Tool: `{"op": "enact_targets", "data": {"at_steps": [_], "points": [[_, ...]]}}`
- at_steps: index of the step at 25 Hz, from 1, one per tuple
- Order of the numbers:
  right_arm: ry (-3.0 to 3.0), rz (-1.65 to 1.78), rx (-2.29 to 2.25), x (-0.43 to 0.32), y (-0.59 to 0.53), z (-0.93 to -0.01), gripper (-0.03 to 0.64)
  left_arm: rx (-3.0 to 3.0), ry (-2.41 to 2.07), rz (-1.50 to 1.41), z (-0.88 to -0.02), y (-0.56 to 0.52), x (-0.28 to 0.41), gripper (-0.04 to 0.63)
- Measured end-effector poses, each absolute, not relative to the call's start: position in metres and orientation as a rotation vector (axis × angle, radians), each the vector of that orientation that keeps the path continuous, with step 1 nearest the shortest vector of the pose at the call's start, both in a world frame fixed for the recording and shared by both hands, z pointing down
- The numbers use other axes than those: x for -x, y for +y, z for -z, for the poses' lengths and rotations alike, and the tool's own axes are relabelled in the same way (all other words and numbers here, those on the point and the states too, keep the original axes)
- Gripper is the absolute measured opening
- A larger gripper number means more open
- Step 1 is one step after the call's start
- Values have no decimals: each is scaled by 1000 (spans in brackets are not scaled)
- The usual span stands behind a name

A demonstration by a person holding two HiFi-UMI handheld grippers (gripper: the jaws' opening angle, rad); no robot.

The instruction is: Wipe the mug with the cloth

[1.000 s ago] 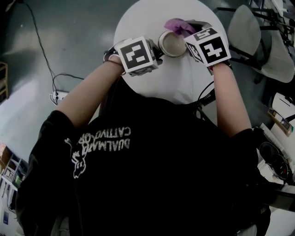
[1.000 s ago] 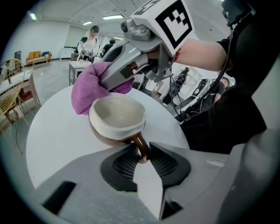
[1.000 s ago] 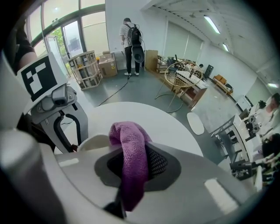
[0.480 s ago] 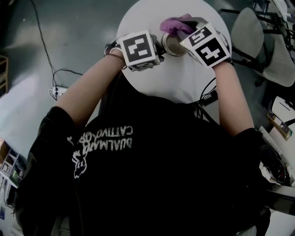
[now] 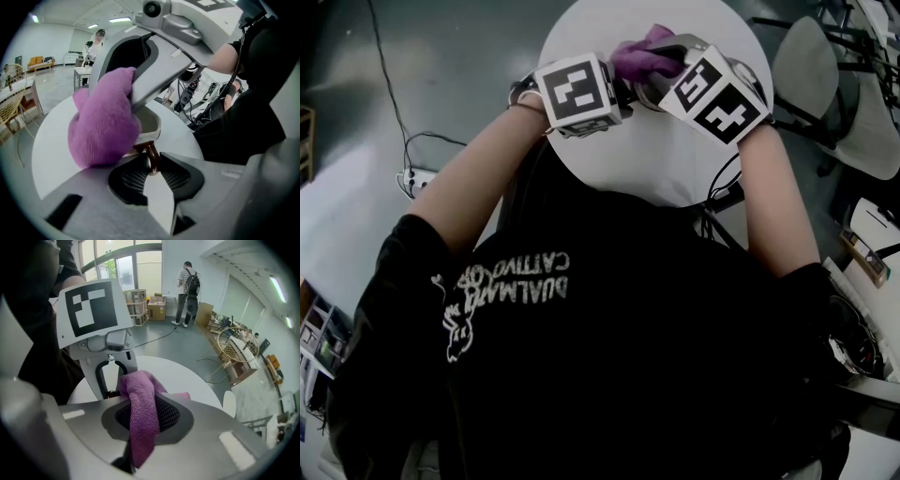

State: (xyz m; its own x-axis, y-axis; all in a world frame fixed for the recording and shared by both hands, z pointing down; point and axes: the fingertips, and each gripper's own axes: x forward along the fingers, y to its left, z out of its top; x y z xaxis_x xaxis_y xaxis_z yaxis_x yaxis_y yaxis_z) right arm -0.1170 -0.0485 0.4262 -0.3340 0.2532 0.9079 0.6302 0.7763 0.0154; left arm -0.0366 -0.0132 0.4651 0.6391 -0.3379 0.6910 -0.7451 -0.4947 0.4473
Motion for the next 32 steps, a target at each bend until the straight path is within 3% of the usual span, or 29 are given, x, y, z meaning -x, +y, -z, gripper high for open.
{"op": "enact_targets", "data": {"at_steps": [9,32], "points": [[-1630,646,881,103,-23,-441,57,-2105,-1000,-713,-467,-15,51,75],[-1433,205,728,121,-45,-468,58,-2114,-1208,-814,-458,-23,52,71]]}}
